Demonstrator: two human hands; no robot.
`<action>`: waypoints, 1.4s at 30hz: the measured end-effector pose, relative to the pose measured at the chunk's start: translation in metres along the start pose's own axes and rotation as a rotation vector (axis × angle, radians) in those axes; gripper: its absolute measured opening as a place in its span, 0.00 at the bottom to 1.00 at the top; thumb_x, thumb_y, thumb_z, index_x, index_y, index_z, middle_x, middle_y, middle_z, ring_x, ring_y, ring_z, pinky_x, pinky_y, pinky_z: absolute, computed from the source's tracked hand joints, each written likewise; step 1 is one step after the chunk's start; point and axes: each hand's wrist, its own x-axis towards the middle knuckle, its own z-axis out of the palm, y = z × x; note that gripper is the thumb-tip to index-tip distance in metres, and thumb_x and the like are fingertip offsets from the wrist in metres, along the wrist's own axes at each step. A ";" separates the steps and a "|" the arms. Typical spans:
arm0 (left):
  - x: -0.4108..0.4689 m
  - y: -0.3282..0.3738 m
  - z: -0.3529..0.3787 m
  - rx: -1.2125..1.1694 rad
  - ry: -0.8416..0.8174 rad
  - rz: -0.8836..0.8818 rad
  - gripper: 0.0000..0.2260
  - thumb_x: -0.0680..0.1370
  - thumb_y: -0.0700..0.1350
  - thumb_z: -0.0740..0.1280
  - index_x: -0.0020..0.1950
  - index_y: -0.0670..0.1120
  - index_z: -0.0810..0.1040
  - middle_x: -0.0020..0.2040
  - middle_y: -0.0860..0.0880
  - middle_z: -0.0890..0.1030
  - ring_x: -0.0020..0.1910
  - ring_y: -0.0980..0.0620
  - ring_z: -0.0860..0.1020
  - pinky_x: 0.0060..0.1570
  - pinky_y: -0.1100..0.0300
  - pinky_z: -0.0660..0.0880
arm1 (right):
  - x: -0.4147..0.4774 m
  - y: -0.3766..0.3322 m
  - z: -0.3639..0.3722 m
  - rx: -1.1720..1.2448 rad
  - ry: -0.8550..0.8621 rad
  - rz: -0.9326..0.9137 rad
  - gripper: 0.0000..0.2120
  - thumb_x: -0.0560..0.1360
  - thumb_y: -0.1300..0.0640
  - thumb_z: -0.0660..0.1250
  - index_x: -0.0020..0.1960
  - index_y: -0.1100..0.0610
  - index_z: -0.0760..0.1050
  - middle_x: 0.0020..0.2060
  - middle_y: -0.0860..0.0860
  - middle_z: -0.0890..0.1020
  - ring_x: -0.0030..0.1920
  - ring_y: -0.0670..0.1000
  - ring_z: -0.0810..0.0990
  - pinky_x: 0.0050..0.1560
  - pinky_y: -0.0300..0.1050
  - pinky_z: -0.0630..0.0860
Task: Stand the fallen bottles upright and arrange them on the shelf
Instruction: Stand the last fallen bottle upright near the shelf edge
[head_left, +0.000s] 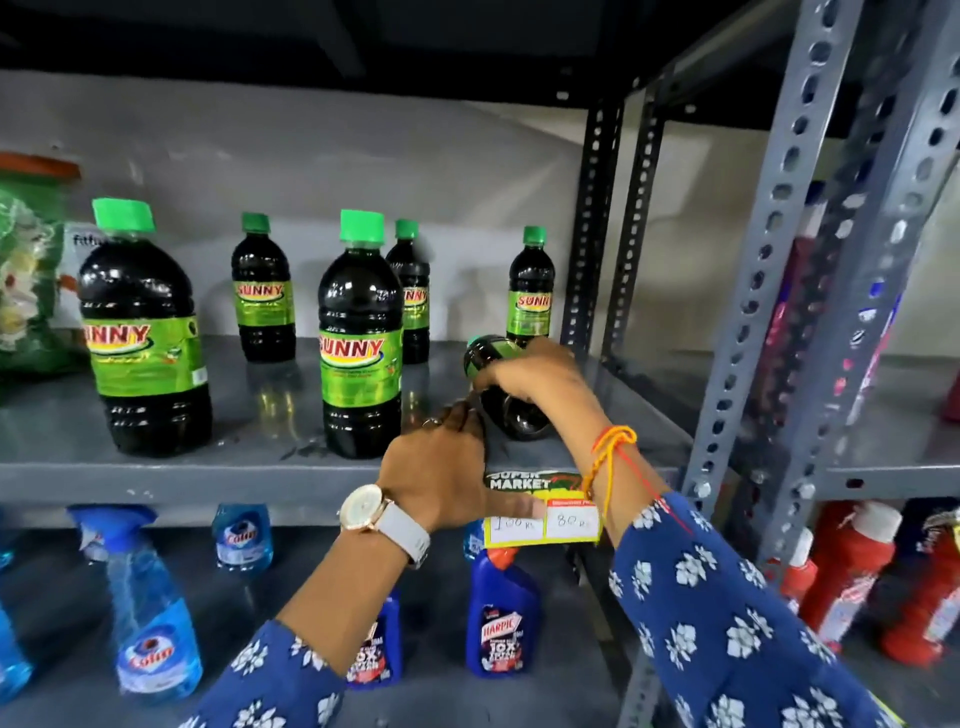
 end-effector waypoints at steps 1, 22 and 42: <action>0.000 0.000 0.002 0.004 0.013 -0.008 0.55 0.57 0.80 0.54 0.71 0.43 0.60 0.72 0.47 0.65 0.65 0.45 0.69 0.57 0.51 0.71 | 0.001 0.005 0.000 0.097 0.020 0.005 0.31 0.59 0.47 0.76 0.57 0.59 0.72 0.52 0.56 0.77 0.44 0.55 0.75 0.41 0.42 0.72; -0.002 0.002 0.003 0.066 0.127 0.004 0.49 0.59 0.79 0.55 0.63 0.41 0.69 0.62 0.46 0.73 0.57 0.46 0.74 0.46 0.55 0.72 | -0.022 0.052 0.000 0.466 0.185 -0.376 0.38 0.60 0.48 0.77 0.57 0.47 0.54 0.48 0.40 0.70 0.51 0.45 0.72 0.50 0.36 0.67; -0.001 0.003 0.003 0.033 0.106 -0.010 0.49 0.59 0.79 0.58 0.64 0.41 0.67 0.65 0.44 0.72 0.59 0.45 0.74 0.48 0.54 0.73 | -0.033 0.027 0.010 0.177 0.514 -0.201 0.52 0.52 0.37 0.77 0.63 0.59 0.54 0.61 0.61 0.65 0.62 0.64 0.65 0.62 0.56 0.63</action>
